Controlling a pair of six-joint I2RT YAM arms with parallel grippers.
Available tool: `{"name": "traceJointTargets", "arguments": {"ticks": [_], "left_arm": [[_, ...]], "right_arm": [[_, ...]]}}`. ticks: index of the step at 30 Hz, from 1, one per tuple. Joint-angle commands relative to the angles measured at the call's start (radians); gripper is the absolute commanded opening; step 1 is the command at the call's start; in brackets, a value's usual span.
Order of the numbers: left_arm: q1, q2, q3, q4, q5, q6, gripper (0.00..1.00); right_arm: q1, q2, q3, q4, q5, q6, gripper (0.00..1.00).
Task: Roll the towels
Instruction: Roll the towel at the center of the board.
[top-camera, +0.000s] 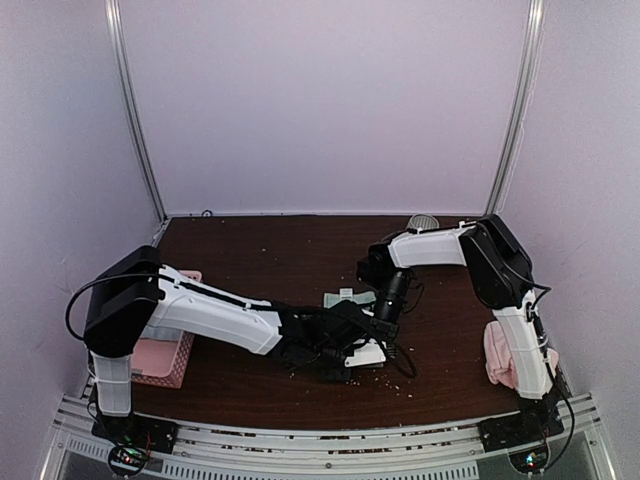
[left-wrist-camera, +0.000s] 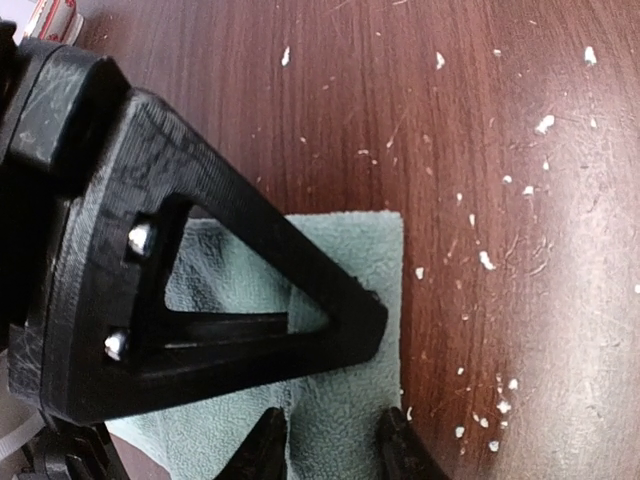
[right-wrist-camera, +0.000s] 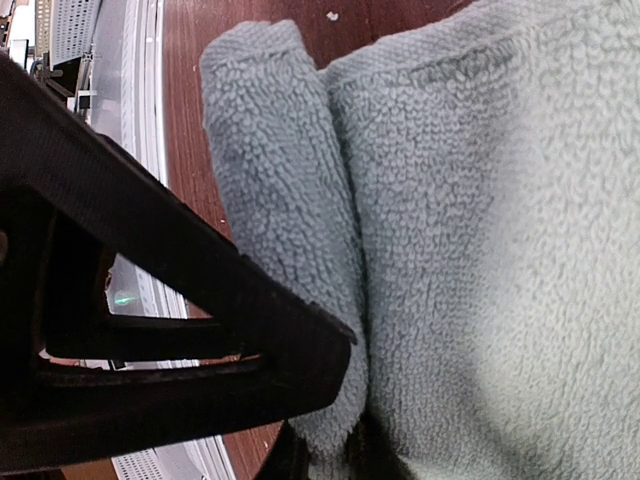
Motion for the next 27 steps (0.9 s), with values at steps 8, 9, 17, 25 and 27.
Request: {"name": "traceJointTargets", "arguments": {"ticks": [8, 9, 17, 25, 27], "left_arm": [[-0.003, 0.034, 0.025, -0.041, 0.058, -0.007, 0.16], [-0.003, 0.036, 0.025, -0.041, 0.063, -0.007, 0.13], [-0.002, 0.04, 0.019, -0.041, 0.073, -0.02, 0.04], [-0.001, 0.038, 0.032, -0.041, 0.081, -0.025, 0.01], [-0.001, 0.037, 0.036, -0.039, 0.085, -0.028, 0.01]], "right_arm": [[-0.008, 0.052, -0.009, 0.096, 0.193, -0.004, 0.12], [-0.009, 0.043, -0.007, 0.076, 0.183, -0.022, 0.13], [-0.055, -0.074, -0.015, -0.027, 0.109, -0.09, 0.32], [-0.174, -0.093, 0.068, -0.026, 0.115, -0.049, 0.26], [-0.19, -0.054, 0.111, 0.034, 0.148, 0.021, 0.19]]}}
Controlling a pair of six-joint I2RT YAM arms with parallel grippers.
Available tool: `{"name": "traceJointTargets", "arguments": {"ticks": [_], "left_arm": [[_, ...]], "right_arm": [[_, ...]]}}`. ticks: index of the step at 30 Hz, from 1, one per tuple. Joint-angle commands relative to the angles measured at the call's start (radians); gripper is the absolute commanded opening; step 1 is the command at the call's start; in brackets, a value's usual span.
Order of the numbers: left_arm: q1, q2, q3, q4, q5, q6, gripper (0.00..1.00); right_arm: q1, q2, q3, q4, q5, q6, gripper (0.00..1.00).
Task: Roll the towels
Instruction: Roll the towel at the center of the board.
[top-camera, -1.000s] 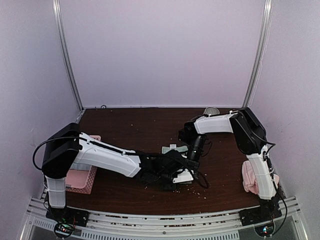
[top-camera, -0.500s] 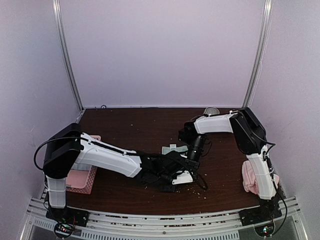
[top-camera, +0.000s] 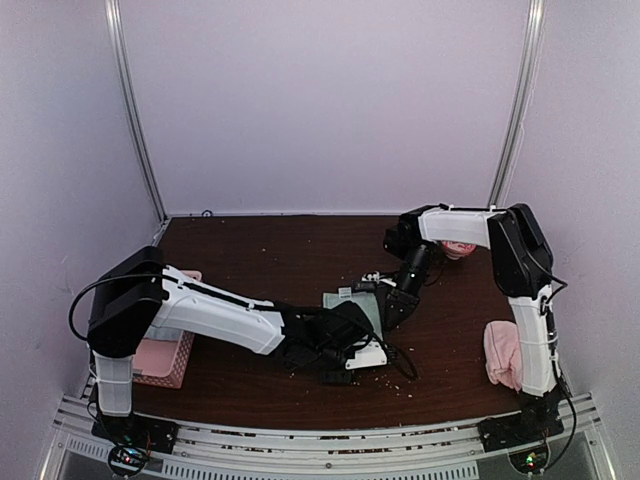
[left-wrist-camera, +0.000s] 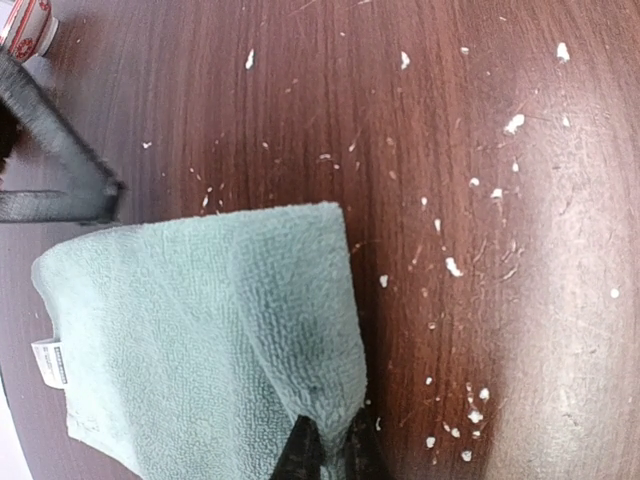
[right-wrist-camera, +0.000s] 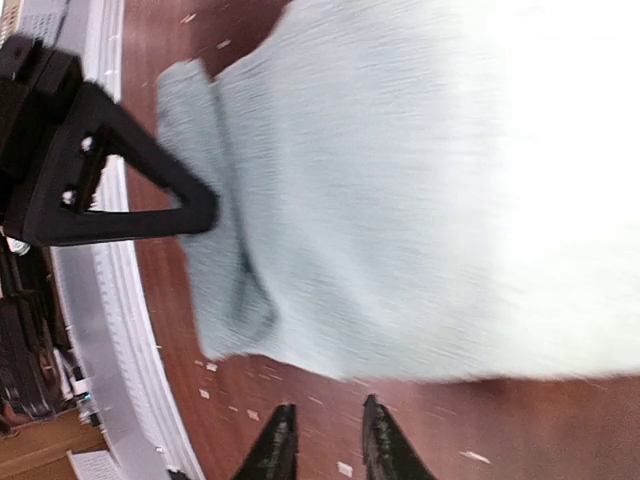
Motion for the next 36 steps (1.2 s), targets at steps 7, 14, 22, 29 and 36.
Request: {"name": "traceJointTargets", "arguments": {"ticks": [7, 14, 22, 29, 36], "left_arm": [[-0.002, 0.011, 0.042, -0.024, 0.051, -0.042, 0.01], [0.016, -0.005, 0.033, -0.024, 0.129, -0.087, 0.01], [0.116, 0.034, 0.022, -0.018, 0.337, -0.189, 0.0], [0.274, 0.152, 0.157, -0.073, 0.864, -0.364, 0.03], [0.341, 0.32, 0.334, -0.216, 1.039, -0.448, 0.01]], "right_arm": [[0.015, 0.132, 0.15, 0.176, 0.165, 0.245, 0.16], [0.026, 0.151, 0.182, 0.221, 0.197, 0.301, 0.16], [-0.069, 0.001, 0.165, 0.171, 0.089, 0.296, 0.2], [-0.13, -0.248, 0.231, 0.133, 0.01, 0.304, 0.25], [-0.123, -0.515, 0.124, 0.09, -0.255, 0.134, 0.33]]}}
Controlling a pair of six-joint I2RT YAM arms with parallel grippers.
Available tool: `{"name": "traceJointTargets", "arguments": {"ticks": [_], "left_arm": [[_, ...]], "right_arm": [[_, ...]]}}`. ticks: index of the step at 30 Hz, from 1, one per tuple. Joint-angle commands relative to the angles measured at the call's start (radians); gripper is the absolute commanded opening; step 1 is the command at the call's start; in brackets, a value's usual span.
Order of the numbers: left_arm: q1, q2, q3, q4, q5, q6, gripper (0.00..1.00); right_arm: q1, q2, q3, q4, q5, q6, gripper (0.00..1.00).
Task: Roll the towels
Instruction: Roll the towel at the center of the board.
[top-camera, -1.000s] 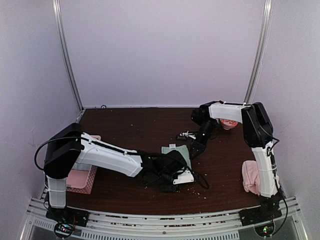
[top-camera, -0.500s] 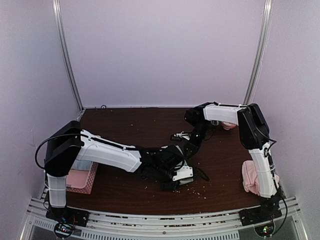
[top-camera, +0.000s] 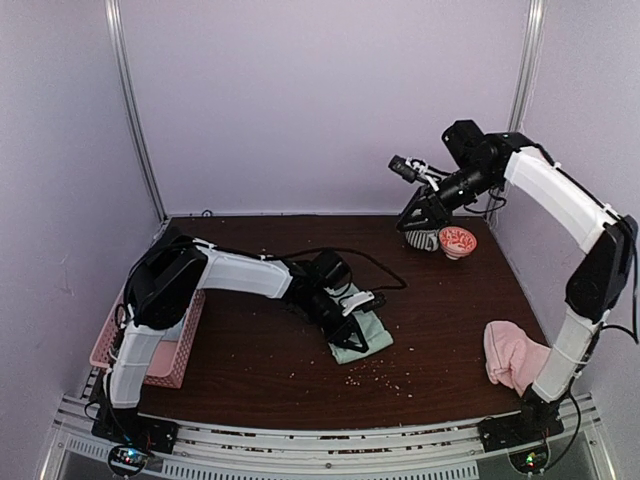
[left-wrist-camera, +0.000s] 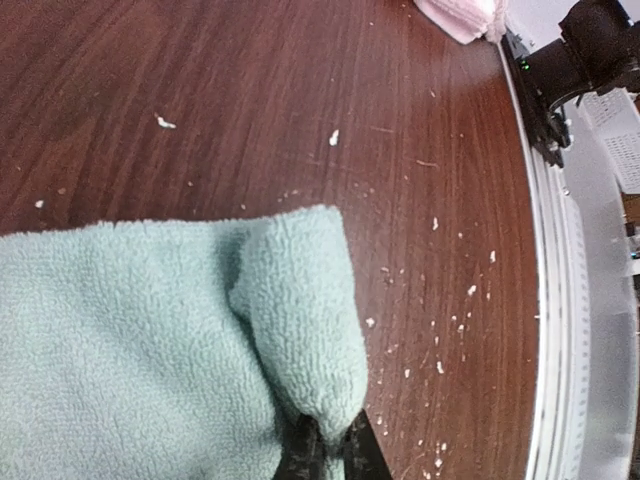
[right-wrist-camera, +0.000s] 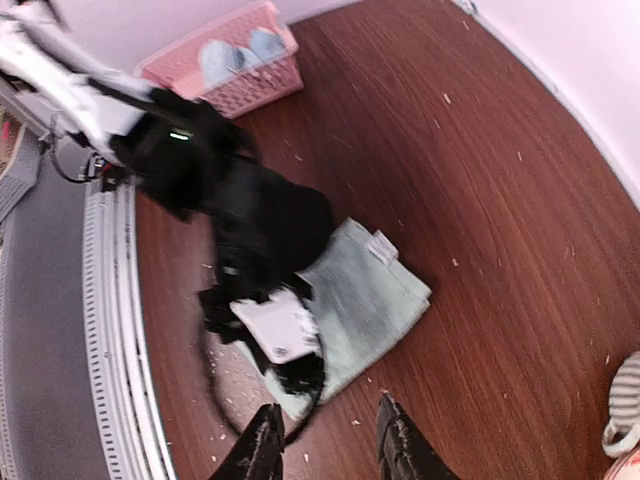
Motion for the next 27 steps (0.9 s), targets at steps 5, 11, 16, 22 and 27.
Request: {"name": "traceJointTargets", "arguments": {"ticks": [5, 11, 16, 22, 27], "left_arm": [[0.07, 0.157, 0.108, -0.148, 0.259, -0.144, 0.0], [0.086, 0.205, 0.15, -0.208, 0.251, -0.142, 0.0], [0.089, 0.211, 0.155, -0.226, 0.222, -0.136, 0.02], [0.093, 0.217, 0.157, -0.226, 0.213, -0.138, 0.04], [0.093, 0.217, 0.149, -0.228, 0.223, -0.134, 0.06]], "right_arm": [[0.091, -0.217, -0.204, -0.113, -0.171, -0.359, 0.37], [0.29, -0.282, -0.481, 0.111, 0.199, -0.276, 0.37], [0.378, -0.291, -0.719, 0.397, 0.417, -0.261, 0.4], [0.422, -0.136, -0.751, 0.514, 0.547, -0.245, 0.41], [0.441, -0.101, -0.767, 0.593, 0.549, -0.256, 0.49]]}}
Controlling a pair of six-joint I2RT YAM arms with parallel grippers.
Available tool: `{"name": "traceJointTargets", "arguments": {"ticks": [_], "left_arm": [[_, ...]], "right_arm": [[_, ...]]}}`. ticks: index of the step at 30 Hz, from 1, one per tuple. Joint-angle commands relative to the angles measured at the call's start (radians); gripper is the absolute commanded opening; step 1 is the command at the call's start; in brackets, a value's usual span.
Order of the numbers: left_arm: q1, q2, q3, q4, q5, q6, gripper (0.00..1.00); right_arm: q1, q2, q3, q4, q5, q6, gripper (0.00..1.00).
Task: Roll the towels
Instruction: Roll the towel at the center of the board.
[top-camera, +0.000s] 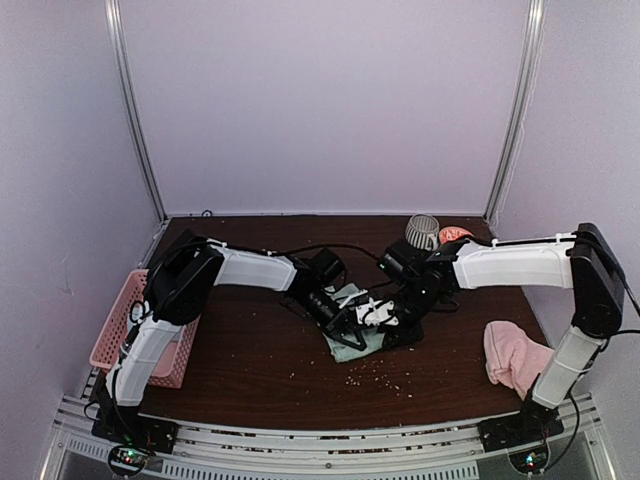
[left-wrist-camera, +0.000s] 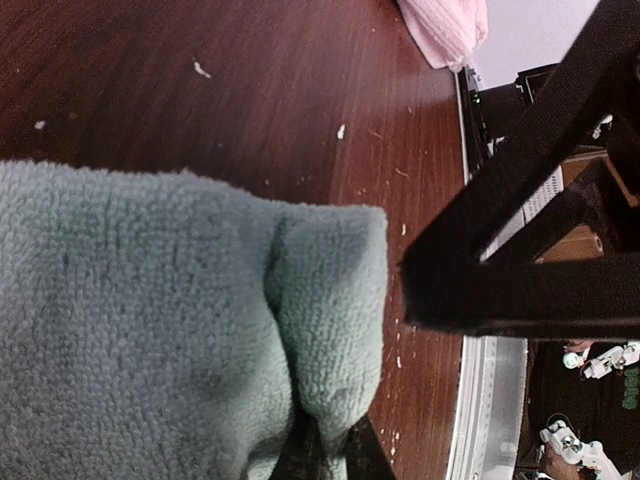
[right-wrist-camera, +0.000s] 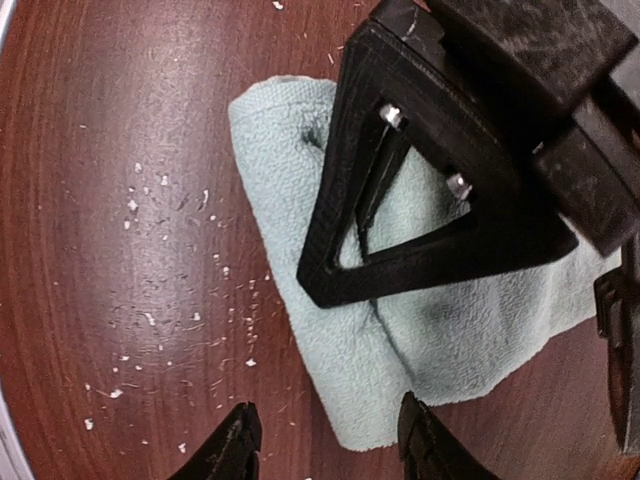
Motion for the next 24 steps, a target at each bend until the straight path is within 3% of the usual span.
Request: {"name": "traceJointTargets", "arguments": {"ticks": [1, 13, 17, 20, 24], "left_arm": [[0.011, 0.056, -0.02, -0.078, -0.068, 0.002, 0.06], [0.01, 0.049, -0.033, -0.083, -0.073, 0.004, 0.08], [0.011, 0.033, -0.03, -0.082, -0.079, 0.001, 0.1], [0.013, -0.018, -0.04, -0.062, -0.062, -0.011, 0.2], [0.04, -0.142, -0.092, -0.024, -0.135, -0.045, 0.32]], "right_arm": [[0.027, 0.012, -0.014, 0.129, 0.068, -0.012, 0.49], [0.049, 0.125, -0.016, 0.097, 0.03, -0.076, 0.38], [0.05, 0.159, -0.015, 0.095, 0.032, -0.077, 0.22], [0.047, 0.192, 0.021, 0.015, -0.022, -0.086, 0.1], [0.038, 0.205, 0.053, -0.071, -0.082, -0.083, 0.06]]}}
